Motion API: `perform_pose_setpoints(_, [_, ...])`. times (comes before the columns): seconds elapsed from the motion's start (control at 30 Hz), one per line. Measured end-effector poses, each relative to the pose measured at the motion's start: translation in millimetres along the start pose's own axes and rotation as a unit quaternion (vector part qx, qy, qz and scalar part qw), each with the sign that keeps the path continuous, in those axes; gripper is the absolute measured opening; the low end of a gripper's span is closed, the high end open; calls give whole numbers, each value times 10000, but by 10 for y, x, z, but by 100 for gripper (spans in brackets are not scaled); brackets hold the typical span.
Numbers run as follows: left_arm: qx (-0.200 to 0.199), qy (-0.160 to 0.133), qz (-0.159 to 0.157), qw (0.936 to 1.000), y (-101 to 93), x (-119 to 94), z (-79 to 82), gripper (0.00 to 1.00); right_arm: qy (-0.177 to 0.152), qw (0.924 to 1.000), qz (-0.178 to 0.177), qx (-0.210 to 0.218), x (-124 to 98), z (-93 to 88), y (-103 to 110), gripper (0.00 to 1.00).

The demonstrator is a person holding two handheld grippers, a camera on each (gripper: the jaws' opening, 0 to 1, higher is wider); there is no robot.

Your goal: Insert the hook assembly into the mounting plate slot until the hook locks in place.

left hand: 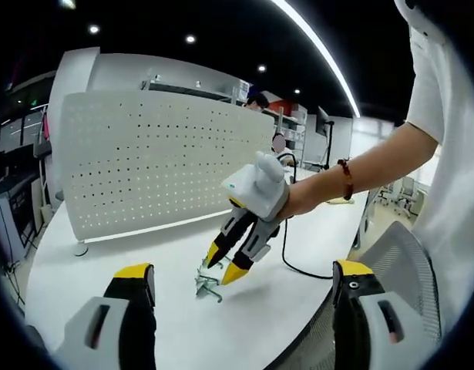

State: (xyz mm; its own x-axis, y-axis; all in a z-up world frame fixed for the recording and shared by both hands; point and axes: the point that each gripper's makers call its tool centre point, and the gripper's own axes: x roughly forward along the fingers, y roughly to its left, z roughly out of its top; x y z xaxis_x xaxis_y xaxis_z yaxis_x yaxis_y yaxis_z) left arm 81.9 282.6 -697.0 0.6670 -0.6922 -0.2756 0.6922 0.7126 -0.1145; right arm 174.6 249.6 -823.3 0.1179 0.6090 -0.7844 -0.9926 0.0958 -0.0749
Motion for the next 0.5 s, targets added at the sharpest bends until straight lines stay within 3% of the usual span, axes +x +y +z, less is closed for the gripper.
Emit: perform_pose_setpoints(0.5, [-44, 40, 103, 9999, 59, -36, -24, 97, 257, 9987, 151, -413, 152, -3, -35, 15])
